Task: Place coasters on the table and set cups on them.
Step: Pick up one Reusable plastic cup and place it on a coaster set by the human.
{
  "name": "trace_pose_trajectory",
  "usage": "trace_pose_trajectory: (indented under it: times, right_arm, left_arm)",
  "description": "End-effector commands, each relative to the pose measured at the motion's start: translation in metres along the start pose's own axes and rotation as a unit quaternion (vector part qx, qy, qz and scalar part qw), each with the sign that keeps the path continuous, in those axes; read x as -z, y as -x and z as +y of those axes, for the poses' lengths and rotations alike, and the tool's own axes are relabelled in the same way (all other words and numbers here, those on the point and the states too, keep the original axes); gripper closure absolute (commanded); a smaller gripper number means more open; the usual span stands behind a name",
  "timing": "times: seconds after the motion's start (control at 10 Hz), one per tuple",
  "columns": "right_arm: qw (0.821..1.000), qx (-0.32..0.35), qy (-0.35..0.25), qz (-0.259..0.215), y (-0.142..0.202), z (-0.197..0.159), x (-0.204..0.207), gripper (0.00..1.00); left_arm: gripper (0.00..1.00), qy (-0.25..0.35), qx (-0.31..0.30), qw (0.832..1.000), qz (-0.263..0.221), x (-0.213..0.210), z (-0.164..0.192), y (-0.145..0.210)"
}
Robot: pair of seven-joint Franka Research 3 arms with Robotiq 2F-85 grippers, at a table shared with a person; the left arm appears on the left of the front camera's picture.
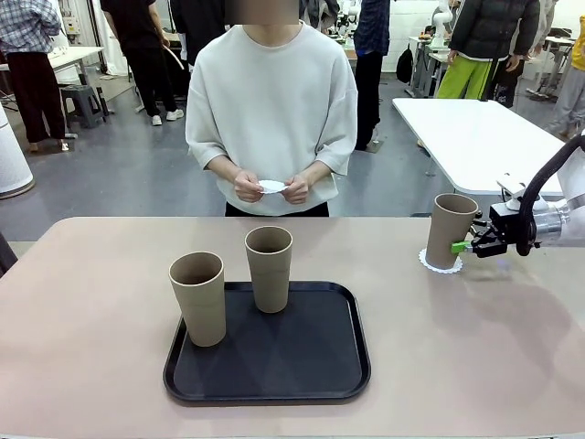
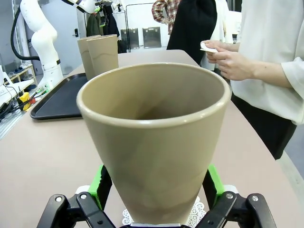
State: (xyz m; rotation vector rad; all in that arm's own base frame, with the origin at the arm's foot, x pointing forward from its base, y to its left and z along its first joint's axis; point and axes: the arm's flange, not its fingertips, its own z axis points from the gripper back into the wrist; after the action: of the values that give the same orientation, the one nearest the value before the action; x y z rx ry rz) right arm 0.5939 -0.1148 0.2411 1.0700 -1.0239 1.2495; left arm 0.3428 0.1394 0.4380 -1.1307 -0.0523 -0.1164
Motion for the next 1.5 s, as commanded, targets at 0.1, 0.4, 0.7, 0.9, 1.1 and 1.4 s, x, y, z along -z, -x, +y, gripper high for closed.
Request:
trace_pose_trajectory:
  times: [0.1,0.4,0.7,0.9,1.1,1.4]
  right_arm:
    - [1.000,0.016,-0.011,0.019,0.000,-0.009,-0.002,0.00]
    - [0.999,0.026,-0.009,0.028,0.000,-0.010,-0.004,0.00]
    - [0.999,0.023,-0.012,0.032,0.000,-0.011,-0.007,0.00]
    - [0.999,0.020,-0.013,0.042,0.001,-0.012,-0.011,0.00]
    - [0.997,0.026,-0.012,0.067,0.000,-0.011,-0.018,0.00]
    - [0.992,0.034,0.010,0.119,-0.002,-0.012,-0.035,0.00]
  left_arm:
    - [0.00,0.006,0.008,1.000,0.000,-0.002,0.000,0.001]
    - [0.00,0.006,0.008,1.000,0.000,-0.002,0.000,0.001]
    - [0.00,0.006,0.008,1.000,0.000,-0.002,0.000,0.001]
    - [0.00,0.006,0.008,1.000,0.000,-0.002,0.000,0.001]
    - [0.00,0.006,0.008,1.000,0.000,-0.002,0.000,0.001]
    - [0.00,0.006,0.008,1.000,0.000,-0.002,0.000,0.001]
